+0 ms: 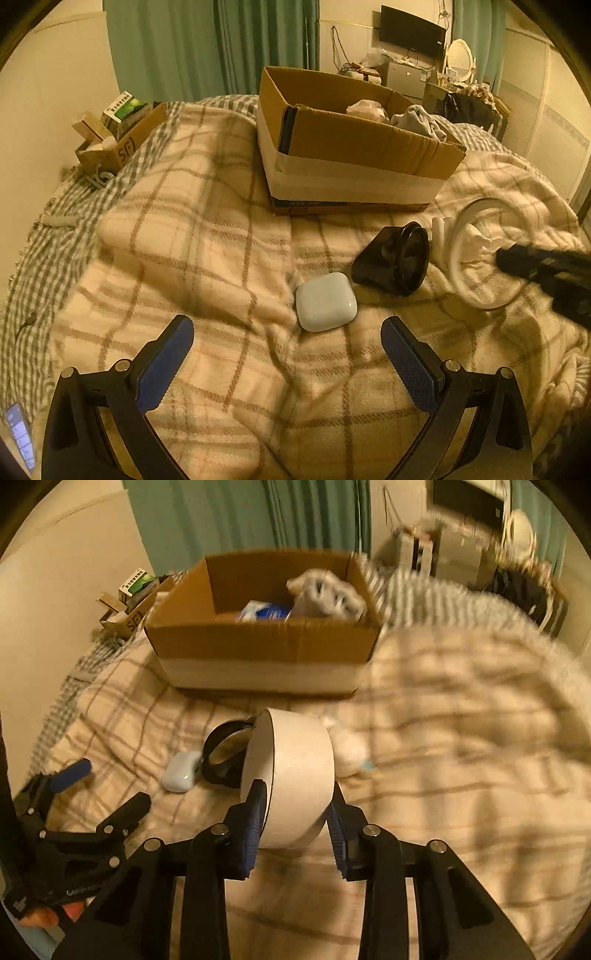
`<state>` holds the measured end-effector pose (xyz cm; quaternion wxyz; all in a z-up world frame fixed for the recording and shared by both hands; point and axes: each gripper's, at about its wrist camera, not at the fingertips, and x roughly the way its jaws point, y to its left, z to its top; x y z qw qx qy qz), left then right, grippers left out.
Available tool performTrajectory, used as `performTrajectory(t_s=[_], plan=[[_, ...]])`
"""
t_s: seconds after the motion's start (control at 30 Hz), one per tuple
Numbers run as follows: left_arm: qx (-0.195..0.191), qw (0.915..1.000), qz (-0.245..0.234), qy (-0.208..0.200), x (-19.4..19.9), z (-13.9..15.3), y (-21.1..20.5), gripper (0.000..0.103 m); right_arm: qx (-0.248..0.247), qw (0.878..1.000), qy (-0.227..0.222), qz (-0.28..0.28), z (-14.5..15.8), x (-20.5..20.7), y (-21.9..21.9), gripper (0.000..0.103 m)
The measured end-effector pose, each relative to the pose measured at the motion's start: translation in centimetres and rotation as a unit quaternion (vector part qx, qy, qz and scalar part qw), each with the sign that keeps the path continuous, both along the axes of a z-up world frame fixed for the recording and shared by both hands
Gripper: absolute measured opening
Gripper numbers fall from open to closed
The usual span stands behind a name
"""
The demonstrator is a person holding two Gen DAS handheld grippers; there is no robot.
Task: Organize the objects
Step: 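Grasp the white ring-shaped band by its rim with the right tool, then grasp the black cup-shaped holder by its rim with the left tool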
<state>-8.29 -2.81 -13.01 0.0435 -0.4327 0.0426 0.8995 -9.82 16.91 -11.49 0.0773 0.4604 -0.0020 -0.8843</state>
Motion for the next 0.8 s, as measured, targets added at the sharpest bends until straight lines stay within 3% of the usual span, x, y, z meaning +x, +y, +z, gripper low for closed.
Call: performTrajectory(t_s=[0.2,0.4,0.57,0.63,0.7,0.8], plan=[[-0.004,0.9999,-0.010,-0.009,-0.9,0.6,2.4,0.103,0.018,0.999,0.042,-0.023,3.5,1.1,2.3,0.030],[-0.018,0.9994,-0.028,-0.005,-4.4,0.3,6.4,0.103,0.012,0.998,0.046,-0.044,4.1,1.0,4.5,0.030],[-0.028,0.9992,-0.019,-0.020,-6.7,-1.2,7.5,0.101,0.016,0.997,0.046,-0.052,3.8,0.6,5.2,0.030],[-0.023,0.9992,-0.017,-0.026,-6.9,-1.7,7.4,0.096,0.016,0.998,0.042,-0.052,3.5,0.4,5.3,0.030],[-0.020,0.9991,-0.019,-0.031,-7.0,-2.1,7.2,0.075,0.019,0.998,0.038,-0.051,3.1,0.3,5.2,0.030],[-0.004,0.9986,-0.028,-0.045,-6.7,-2.7,7.0,0.054,0.030,0.998,0.036,-0.049,2.8,0.1,4.9,0.030]])
